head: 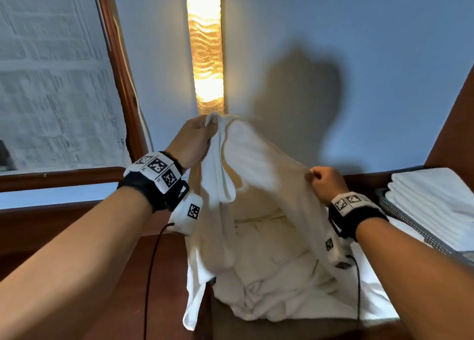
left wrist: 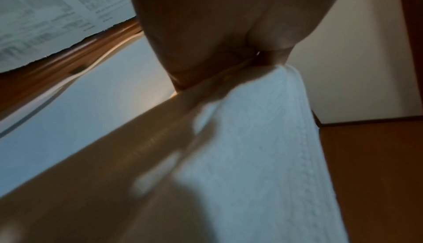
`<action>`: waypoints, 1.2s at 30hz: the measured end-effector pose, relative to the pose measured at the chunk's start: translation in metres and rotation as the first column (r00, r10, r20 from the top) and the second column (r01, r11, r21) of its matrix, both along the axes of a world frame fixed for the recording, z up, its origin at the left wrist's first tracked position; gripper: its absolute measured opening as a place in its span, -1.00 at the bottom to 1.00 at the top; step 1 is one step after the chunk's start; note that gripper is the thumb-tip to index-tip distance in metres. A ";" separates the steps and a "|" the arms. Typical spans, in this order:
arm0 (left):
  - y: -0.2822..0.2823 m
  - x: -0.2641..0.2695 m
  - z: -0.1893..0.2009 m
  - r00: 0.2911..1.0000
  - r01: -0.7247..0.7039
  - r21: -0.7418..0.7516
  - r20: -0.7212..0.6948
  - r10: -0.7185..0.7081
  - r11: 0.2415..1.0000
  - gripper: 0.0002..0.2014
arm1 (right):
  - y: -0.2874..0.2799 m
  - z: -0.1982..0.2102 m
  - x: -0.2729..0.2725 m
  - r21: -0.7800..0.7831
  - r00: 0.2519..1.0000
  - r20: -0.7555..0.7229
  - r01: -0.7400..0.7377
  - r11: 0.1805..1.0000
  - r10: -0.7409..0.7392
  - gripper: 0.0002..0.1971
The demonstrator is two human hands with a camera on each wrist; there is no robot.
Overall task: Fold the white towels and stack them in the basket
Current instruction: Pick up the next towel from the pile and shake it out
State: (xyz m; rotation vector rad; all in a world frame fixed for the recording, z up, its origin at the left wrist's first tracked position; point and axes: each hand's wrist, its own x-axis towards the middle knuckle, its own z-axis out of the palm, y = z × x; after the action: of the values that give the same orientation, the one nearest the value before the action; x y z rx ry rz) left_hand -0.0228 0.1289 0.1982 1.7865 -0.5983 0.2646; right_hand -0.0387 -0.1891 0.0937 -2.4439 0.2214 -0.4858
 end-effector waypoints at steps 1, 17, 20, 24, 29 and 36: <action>0.002 -0.005 -0.003 1.000 0.011 0.023 -0.003 -0.011 1.000 -0.50 | 0.014 0.010 0.000 0.035 0.995 0.097 0.005 0.999 -0.008 -0.78; 0.060 -0.108 -0.010 0.965 0.243 -0.083 0.125 -0.232 0.966 -0.74 | 0.223 0.105 -0.139 -0.216 0.809 0.537 -0.142 0.966 0.239 -0.71; 0.070 -0.127 -0.005 0.955 0.246 -0.007 0.173 -0.241 0.969 -0.68 | 0.235 0.083 -0.170 -0.271 0.800 0.556 -0.084 0.959 0.227 -0.85; 0.094 -0.134 -0.002 0.971 0.181 -0.023 0.166 -0.175 0.983 -0.65 | 0.224 0.041 -0.186 -0.306 0.916 0.384 0.007 0.952 0.117 -0.80; 0.125 -0.147 0.005 0.981 0.136 0.018 0.135 -0.137 0.991 -0.61 | 0.195 -0.012 -0.199 -0.295 0.991 -0.032 0.113 0.949 -0.127 -0.78; 0.129 -0.161 -0.012 0.988 0.152 -0.058 -0.012 -0.153 0.987 -0.71 | 0.205 0.025 -0.183 0.138 0.968 -0.022 0.249 0.959 -0.249 -0.80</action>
State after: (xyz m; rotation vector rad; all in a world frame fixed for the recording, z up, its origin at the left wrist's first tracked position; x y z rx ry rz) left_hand -0.1836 0.2579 0.1859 1.6766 -0.7057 0.1606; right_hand -0.2218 0.0161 0.1184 -2.2911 0.5521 -0.5536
